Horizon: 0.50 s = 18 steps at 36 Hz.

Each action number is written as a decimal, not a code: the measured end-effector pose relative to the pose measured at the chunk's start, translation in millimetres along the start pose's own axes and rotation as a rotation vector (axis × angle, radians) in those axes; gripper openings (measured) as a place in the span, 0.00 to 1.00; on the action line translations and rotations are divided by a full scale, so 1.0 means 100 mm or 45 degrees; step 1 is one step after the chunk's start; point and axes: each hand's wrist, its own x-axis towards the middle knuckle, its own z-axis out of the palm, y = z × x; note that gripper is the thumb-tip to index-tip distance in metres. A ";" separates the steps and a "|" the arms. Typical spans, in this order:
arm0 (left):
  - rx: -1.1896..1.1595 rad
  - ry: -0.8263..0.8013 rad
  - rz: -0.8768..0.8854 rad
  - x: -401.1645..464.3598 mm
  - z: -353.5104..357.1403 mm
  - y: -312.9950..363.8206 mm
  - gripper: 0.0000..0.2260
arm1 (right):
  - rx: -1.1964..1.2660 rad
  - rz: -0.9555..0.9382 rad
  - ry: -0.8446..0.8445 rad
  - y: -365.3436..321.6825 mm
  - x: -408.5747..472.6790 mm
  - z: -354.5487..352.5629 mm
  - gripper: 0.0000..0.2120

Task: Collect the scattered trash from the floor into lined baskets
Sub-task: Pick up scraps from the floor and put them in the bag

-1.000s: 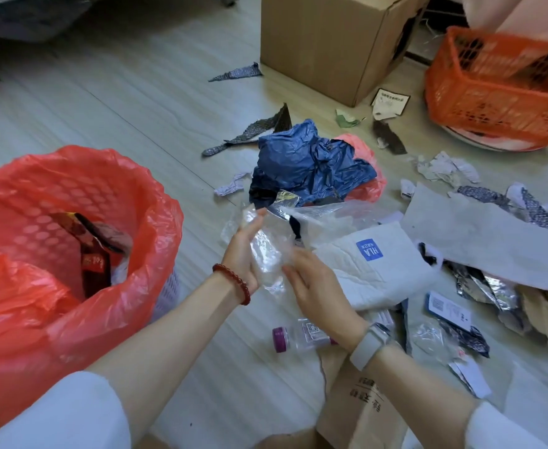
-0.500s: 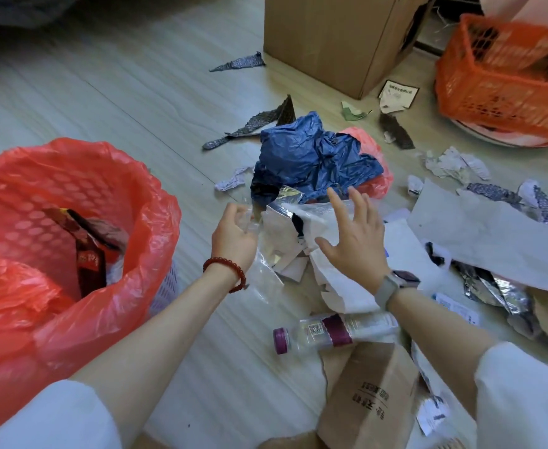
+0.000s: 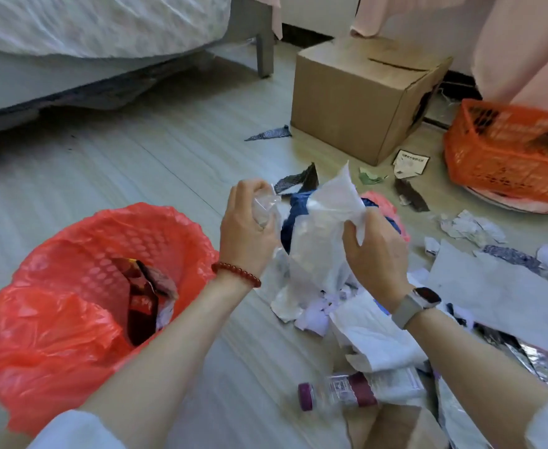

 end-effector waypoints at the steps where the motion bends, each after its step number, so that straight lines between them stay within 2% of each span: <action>1: -0.018 0.036 0.011 0.08 -0.11 0.04 0.12 | 0.091 0.021 0.015 -0.14 0.06 -0.04 0.09; 4: -0.019 0.147 0.002 0.27 -0.46 0.08 0.12 | 0.392 0.124 -0.023 -0.52 0.21 -0.08 0.07; 7: -0.019 0.261 0.000 0.35 -0.88 0.02 0.15 | 0.603 0.177 0.036 -0.88 0.33 -0.07 0.05; 11: 0.238 0.279 0.013 0.23 -1.47 -0.23 0.18 | 0.787 0.127 0.131 -1.38 0.44 0.01 0.10; 15: 0.529 -0.104 -0.137 -0.03 -1.77 -0.76 0.21 | 0.922 0.085 0.039 -1.78 0.39 0.17 0.15; 18: 1.040 -0.584 -0.351 -0.23 -1.86 -1.07 0.31 | 0.949 0.003 -0.004 -1.94 0.29 0.30 0.16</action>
